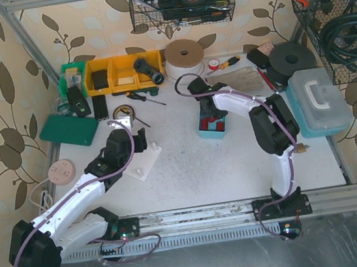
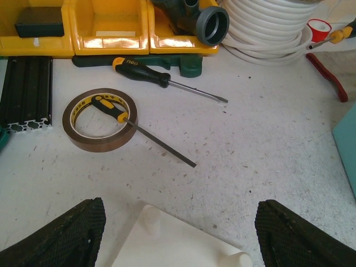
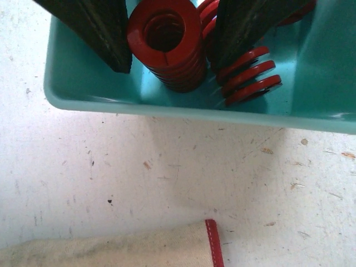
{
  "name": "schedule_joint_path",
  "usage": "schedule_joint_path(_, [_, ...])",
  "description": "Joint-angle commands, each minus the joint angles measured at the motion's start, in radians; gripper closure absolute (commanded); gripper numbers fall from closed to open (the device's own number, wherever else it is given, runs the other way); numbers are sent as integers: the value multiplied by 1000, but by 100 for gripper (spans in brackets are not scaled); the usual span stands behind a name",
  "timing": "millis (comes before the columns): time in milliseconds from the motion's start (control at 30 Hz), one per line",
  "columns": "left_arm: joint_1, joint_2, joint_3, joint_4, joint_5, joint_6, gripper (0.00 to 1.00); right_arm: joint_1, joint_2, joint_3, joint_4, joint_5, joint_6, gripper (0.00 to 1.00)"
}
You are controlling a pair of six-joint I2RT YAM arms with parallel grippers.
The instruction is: Install the large spring
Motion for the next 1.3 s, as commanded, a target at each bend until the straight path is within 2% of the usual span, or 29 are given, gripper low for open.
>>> schedule_joint_path(0, [5,-28,-2,12,-6,12,23,6,24,8,21,-47,45,57])
schedule_joint_path(167, [4,-30,-4,12,-10,11,23,5,10,8,23,-42,52,61])
schedule_joint_path(367, [3,-29,-8,20,-10,17,24,5,-55,-18,41,1,39,84])
schedule_joint_path(567, [4,-33,-38,88,29,55,27,4,-161,-53,58,35,-42,99])
schedule_joint_path(667, [5,-47,-65,155,75,83,29,2,-279,-113,104,2,-93,100])
schedule_joint_path(767, [4,-67,-117,259,126,69,30,4,-412,-201,180,-118,-129,100])
schedule_joint_path(833, [6,-72,-138,303,149,4,31,3,-510,-276,254,-203,-136,100])
schedule_joint_path(933, [5,-79,-112,270,191,-178,33,12,-663,-410,398,-305,-113,100])
schedule_joint_path(1033, [6,-73,-110,344,274,-385,34,57,-780,-522,606,-345,-119,100])
schedule_joint_path(1100, [6,-61,-106,403,294,-516,35,107,-823,-571,725,-334,-183,100])
schedule_joint_path(1267, [7,-55,-49,389,259,-782,41,207,-860,-665,1005,-336,-375,100])
